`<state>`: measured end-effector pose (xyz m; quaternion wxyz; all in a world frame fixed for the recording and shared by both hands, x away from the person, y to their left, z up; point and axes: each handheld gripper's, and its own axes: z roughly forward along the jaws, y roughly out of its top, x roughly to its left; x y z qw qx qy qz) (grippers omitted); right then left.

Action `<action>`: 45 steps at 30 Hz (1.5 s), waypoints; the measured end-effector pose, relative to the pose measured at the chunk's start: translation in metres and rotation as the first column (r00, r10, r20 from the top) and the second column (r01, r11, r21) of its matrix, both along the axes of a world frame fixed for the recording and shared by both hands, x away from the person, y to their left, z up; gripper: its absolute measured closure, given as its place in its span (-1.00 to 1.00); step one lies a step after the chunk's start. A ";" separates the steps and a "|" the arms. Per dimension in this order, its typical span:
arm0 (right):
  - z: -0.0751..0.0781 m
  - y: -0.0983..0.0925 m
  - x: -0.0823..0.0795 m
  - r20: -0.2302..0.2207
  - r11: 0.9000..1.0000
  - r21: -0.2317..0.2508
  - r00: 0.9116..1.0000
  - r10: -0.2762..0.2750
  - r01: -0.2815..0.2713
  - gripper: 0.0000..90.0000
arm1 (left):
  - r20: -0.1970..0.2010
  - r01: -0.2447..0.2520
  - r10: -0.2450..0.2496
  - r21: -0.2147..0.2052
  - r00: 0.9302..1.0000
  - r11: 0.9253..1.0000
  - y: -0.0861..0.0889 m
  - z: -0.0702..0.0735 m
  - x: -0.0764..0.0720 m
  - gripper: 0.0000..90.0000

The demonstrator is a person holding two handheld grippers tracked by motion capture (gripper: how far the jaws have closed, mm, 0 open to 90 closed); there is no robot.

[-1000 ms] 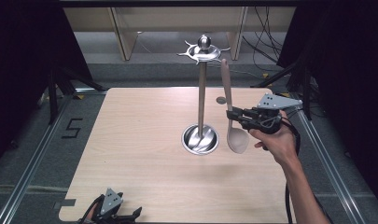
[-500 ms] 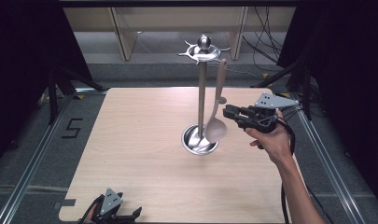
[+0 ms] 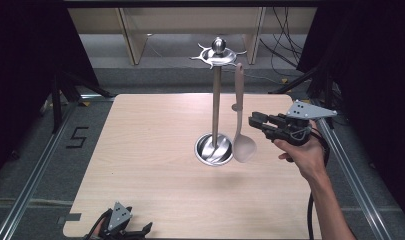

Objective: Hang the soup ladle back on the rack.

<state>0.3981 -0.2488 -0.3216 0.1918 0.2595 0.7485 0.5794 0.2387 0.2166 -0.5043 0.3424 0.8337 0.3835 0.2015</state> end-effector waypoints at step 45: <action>-0.061 -0.008 -0.087 -0.066 0.963 -0.268 0.997 -0.050 0.030 0.17 | -0.008 -0.051 0.051 -0.019 0.999 0.999 -0.002 -0.001 -0.003 -0.67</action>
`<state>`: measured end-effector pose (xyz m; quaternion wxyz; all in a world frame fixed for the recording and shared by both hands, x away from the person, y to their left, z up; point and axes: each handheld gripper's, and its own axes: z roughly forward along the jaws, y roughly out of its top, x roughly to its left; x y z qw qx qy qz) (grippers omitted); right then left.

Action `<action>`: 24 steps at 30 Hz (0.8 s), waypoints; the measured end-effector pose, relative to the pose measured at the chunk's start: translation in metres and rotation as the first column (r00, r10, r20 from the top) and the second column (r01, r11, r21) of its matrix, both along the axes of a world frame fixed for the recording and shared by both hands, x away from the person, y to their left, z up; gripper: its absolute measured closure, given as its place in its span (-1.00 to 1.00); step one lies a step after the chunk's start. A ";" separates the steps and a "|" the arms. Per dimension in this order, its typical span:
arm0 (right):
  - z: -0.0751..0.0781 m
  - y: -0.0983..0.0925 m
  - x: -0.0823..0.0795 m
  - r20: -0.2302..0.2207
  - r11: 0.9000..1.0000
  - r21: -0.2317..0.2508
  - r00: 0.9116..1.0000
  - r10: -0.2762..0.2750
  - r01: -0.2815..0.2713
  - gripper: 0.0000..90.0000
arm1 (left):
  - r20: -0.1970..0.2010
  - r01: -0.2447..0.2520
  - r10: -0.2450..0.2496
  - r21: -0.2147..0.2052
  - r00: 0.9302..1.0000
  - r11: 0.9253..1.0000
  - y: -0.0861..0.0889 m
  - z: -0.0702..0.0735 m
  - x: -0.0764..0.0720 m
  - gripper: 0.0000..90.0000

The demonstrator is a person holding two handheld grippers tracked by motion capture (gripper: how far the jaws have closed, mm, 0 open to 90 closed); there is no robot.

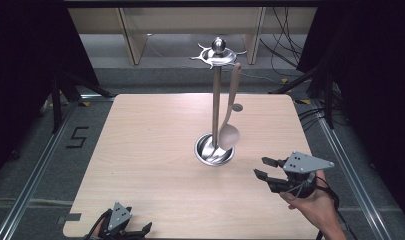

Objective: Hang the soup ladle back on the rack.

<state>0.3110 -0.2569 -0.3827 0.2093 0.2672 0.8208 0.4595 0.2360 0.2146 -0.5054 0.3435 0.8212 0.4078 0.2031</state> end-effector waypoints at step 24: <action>-0.068 -0.013 -0.022 -0.119 0.996 -0.085 0.993 -0.025 0.015 -0.01 | -0.032 -0.040 0.039 -0.055 0.999 0.998 -0.003 -0.001 -0.003 -0.67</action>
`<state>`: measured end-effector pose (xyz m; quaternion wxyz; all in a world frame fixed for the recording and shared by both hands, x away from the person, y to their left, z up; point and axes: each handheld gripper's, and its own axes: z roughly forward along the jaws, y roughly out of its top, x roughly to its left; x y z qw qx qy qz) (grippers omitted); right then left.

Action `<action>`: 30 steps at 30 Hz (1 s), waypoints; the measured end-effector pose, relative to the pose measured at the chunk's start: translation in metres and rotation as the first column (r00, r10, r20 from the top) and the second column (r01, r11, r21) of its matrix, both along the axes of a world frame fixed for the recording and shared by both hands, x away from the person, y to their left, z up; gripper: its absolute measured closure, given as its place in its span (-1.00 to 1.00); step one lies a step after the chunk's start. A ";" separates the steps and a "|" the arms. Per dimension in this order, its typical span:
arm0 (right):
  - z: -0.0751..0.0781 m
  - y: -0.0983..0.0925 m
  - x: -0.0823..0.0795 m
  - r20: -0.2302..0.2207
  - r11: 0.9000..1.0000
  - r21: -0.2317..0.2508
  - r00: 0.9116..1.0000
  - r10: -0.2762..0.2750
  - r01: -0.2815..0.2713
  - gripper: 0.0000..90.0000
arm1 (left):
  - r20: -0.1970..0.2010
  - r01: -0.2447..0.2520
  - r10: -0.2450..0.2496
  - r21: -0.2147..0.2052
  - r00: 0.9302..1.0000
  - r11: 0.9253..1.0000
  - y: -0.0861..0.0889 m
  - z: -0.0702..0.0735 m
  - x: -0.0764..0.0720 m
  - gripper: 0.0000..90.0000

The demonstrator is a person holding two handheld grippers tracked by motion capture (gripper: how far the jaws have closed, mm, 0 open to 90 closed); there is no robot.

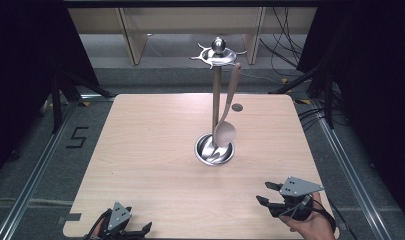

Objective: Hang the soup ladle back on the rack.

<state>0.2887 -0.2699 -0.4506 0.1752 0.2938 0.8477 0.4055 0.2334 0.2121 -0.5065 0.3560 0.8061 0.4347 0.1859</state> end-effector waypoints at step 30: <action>-0.030 -0.015 -0.027 -0.058 0.996 -0.081 0.997 -0.050 0.045 -0.22 | 0.019 0.043 -0.044 0.057 0.999 0.997 0.004 0.002 -0.002 -0.67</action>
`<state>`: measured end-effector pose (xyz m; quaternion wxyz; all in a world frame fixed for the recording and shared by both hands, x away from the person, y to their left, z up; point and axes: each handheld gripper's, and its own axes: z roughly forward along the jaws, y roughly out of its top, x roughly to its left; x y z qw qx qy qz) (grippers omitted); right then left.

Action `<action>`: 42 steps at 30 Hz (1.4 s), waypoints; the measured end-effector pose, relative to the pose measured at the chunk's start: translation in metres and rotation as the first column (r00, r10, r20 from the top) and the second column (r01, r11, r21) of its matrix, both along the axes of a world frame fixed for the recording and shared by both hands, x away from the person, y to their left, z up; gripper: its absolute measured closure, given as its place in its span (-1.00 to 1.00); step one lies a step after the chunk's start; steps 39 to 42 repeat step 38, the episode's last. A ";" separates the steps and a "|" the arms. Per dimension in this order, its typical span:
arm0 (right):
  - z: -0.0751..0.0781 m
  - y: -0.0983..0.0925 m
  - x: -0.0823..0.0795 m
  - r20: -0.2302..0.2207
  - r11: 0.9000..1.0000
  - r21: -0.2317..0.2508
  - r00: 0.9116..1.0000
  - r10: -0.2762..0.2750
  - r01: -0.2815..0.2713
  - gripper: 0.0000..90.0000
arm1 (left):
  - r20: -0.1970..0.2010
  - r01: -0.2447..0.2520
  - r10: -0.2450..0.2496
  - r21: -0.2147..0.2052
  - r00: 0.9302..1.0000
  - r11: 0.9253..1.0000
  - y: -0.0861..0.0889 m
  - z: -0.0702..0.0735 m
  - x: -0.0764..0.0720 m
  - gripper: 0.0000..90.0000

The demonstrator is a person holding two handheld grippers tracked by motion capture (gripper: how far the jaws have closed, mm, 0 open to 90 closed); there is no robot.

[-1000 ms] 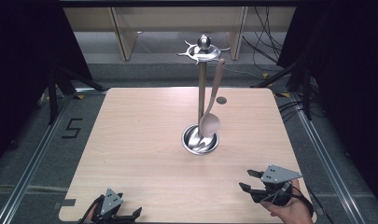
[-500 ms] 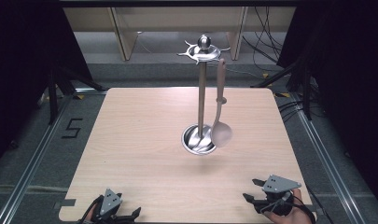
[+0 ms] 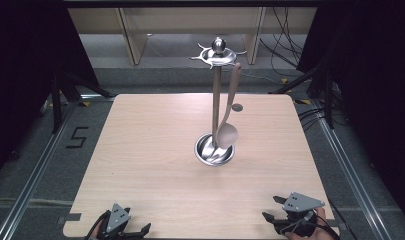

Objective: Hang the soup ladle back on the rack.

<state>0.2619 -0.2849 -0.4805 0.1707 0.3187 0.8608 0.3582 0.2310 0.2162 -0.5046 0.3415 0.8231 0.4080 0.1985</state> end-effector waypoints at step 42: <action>-0.008 -0.011 -0.010 0.006 0.999 -0.005 0.999 -0.045 0.045 -0.35 | 0.000 0.029 -0.029 0.024 1.000 0.999 -0.003 -0.001 0.003 -0.67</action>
